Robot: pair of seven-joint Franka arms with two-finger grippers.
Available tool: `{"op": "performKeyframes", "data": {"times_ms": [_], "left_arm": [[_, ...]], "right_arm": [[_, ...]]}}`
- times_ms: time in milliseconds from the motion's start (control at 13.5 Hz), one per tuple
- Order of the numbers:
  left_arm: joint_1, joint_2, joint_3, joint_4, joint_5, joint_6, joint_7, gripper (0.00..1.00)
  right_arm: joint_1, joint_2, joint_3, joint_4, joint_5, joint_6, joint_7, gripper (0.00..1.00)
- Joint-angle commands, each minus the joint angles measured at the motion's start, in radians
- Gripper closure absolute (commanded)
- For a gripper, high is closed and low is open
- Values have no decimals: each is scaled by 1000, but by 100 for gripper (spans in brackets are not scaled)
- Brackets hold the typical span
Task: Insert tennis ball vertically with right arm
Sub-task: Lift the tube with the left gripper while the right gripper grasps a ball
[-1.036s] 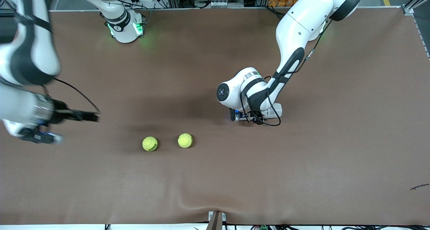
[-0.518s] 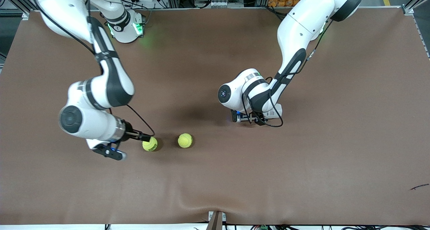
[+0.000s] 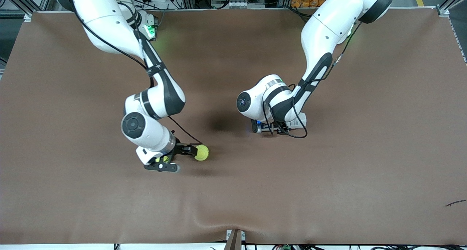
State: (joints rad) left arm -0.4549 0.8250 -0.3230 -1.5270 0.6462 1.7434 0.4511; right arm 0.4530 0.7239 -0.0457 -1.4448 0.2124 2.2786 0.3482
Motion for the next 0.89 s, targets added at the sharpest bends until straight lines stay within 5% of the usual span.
{"op": "performKeyframes", "data": {"times_ms": [0, 666, 814], "left_arm": [[4, 28, -1, 15, -2, 5, -15, 25], [96, -52, -34, 71, -107, 77, -19, 26], [158, -111, -63, 71, -176, 122, -8, 25]], "right_arm": [[53, 60, -11, 34, -31, 61, -32, 0], [96, 147, -10, 29, -87, 188, -25, 0], [79, 141, -10, 30, -76, 193, -29, 55]]}}
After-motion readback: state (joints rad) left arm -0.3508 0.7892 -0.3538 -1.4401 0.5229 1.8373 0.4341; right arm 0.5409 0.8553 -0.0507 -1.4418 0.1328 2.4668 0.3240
